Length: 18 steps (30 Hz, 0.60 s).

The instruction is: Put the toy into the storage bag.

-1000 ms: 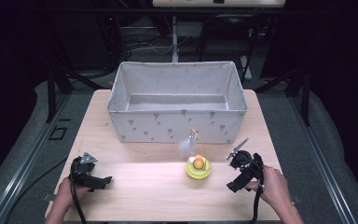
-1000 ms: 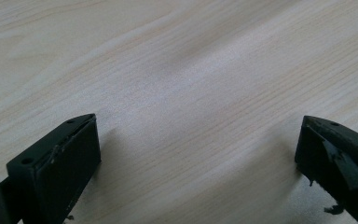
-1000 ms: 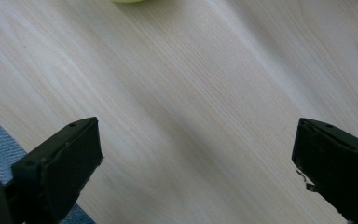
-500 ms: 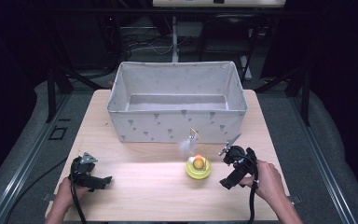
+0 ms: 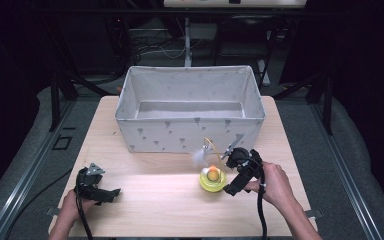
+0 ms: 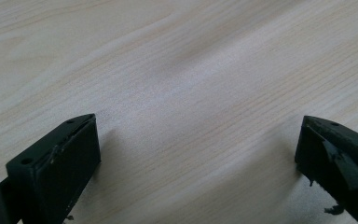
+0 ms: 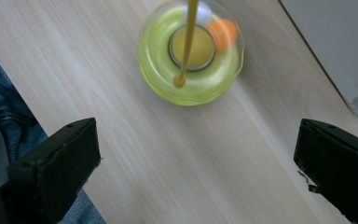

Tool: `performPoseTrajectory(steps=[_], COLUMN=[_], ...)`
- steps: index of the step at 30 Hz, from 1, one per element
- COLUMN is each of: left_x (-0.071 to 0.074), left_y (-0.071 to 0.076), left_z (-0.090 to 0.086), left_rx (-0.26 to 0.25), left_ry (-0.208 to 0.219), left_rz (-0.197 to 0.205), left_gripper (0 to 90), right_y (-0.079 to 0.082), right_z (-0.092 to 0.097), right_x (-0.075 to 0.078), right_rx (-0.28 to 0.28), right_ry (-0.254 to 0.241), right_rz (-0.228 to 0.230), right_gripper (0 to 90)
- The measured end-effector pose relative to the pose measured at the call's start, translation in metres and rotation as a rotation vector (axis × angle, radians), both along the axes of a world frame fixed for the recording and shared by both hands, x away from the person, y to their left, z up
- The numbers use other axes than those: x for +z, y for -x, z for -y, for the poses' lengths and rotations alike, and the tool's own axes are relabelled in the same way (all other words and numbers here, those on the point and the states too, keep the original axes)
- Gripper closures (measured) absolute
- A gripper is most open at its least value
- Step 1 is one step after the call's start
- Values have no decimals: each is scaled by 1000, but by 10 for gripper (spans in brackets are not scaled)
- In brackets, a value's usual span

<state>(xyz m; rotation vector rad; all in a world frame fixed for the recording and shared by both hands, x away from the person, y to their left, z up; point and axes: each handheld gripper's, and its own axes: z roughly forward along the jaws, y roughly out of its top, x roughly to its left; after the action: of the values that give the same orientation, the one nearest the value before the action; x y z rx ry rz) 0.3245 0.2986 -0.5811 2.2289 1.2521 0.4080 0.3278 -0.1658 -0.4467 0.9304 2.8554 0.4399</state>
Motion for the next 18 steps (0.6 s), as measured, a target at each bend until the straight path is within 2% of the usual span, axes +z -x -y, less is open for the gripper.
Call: performPoseTrajectory(steps=[4,7,8,9,11,12,14,18], left_x=[0,0,0,0,0,0,0,0], left_y=[0,0,0,0,0,0,0,0], left_z=[0,0,0,0,0,0,0,0], left_rx=[1,-1,-2,-3,-4,-5,-6,-5], left_ry=[-1,-3,-3,-3,-3,-4,-4,-3], left_rz=[1,1,1,1,1,-1,0,0], left_gripper=[0,0,0,0,0,0,0,0], right_y=[-3,-8,-10,-11,-15,-16,-20,-23], right_z=[-11,-20,-22,-24,-26,-27,-29,-32], right_x=[5,9,11,14,16,17,17,19], right_rx=[28,32,30,29,34,30,32,39], right_ry=[21,3,5,2,-1,-2,1,0], right_rz=[3,8,20,29,31,31,38,42], right_gripper=[0,7,54,147,197,270,333,515])
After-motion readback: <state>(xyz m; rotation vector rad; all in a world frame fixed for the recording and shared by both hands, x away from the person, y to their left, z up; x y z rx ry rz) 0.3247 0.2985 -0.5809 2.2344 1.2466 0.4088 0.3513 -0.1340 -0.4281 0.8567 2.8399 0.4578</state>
